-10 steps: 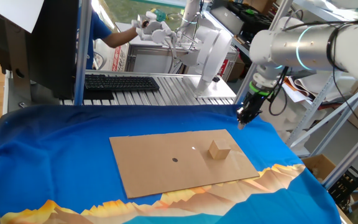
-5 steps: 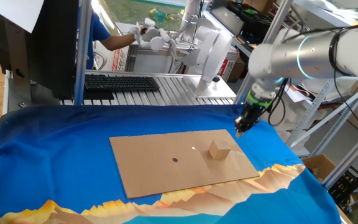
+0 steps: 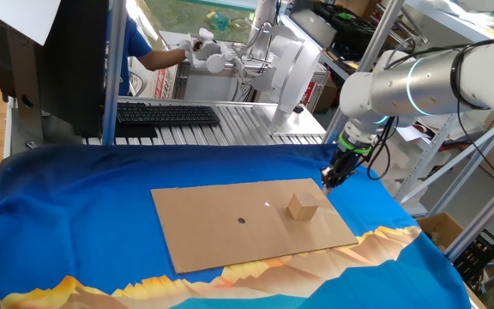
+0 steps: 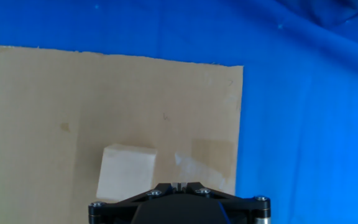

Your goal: Use the gripper to push the small block from left to right

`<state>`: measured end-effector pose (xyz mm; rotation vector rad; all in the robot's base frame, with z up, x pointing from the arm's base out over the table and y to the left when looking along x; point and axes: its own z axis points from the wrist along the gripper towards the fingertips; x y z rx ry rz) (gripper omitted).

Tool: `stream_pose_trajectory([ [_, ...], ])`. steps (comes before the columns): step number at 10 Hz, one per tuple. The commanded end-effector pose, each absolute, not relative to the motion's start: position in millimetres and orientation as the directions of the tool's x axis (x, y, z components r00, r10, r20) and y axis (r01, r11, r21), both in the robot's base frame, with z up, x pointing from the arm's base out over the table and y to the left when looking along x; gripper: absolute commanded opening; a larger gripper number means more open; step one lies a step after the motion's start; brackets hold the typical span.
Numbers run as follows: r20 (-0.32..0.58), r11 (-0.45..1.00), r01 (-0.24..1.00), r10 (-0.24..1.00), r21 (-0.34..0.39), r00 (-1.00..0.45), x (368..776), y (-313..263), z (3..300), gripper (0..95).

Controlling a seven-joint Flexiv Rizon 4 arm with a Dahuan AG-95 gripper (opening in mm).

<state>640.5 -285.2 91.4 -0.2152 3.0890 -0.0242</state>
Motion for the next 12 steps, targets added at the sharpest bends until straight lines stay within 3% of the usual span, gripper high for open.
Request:
stream_pose_trajectory([
  [1, -0.043, 0.991, -0.134, -0.135, -0.022, -0.990, 639.5, -284.7, 92.2, 0.0],
  [4, -0.020, 0.992, -0.121, -0.122, -0.030, -0.992, 639.5, -284.7, 92.2, 0.0],
  [9, 0.118, 0.996, -0.080, -0.076, -0.028, -0.990, 639.5, -284.7, 92.2, 0.0],
  [10, 0.048, 0.999, -0.025, -0.024, -0.020, -0.999, 639.5, -284.7, 92.2, 0.0],
  [12, 0.049, 0.997, -0.060, -0.058, -0.050, -0.997, 639.6, -284.8, 92.1, 0.0],
])
